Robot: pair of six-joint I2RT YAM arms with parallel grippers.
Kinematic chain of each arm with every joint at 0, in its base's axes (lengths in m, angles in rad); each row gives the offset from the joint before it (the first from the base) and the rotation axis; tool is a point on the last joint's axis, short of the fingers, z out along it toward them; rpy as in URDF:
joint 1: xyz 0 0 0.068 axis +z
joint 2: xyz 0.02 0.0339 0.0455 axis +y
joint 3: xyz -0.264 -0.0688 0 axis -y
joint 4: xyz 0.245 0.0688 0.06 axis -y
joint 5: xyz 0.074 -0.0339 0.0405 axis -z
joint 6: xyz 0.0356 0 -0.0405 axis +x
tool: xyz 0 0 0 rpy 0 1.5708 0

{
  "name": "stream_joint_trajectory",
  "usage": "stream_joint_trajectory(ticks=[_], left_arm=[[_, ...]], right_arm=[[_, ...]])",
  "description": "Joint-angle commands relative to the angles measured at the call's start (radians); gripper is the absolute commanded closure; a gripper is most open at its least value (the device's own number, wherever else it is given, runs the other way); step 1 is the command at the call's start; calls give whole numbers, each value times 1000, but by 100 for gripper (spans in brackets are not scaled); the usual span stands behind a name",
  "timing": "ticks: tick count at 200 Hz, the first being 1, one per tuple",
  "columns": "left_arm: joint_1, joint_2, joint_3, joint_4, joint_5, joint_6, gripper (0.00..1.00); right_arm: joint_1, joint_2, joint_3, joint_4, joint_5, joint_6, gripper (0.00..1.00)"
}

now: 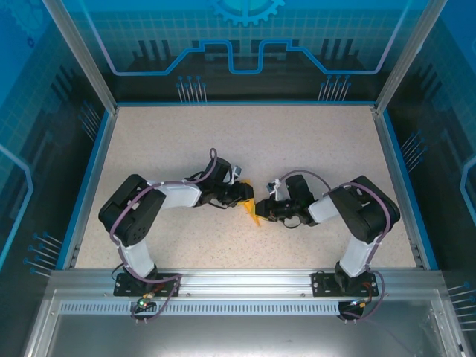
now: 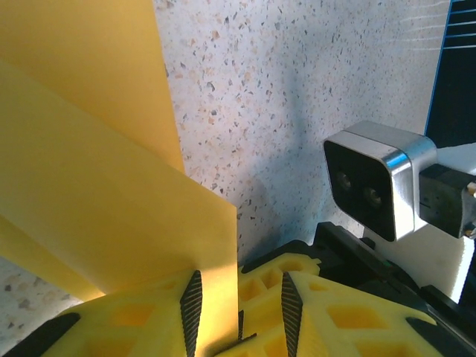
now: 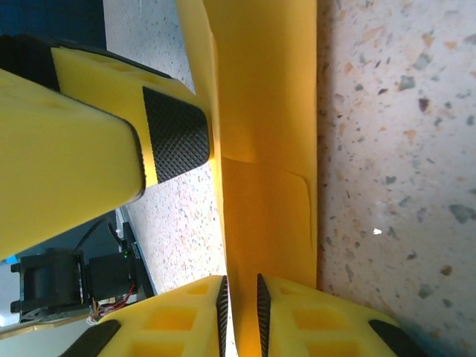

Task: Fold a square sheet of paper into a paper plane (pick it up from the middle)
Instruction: Fold the wing for the fifth time at the center of the table.

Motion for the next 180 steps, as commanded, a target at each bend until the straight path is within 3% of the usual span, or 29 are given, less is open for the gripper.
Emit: stream_joint_trajectory(ticks=[1, 30, 67, 118, 180], left_arm=[[-7, 19, 30, -13, -22, 24, 63], [-6, 24, 40, -22, -23, 26, 63], [-6, 28, 40, -31, -27, 27, 63], [-7, 6, 47, -49, -33, 40, 62], [-5, -83, 44, -91, -35, 66, 52]], right_arm=[[11, -14, 19, -89, 51, -55, 77], [32, -39, 49, -200, 104, -115, 75], [39, -45, 60, -249, 158, -129, 85], [39, -37, 51, -181, 122, -85, 94], [33, -33, 18, -30, 59, 36, 95]])
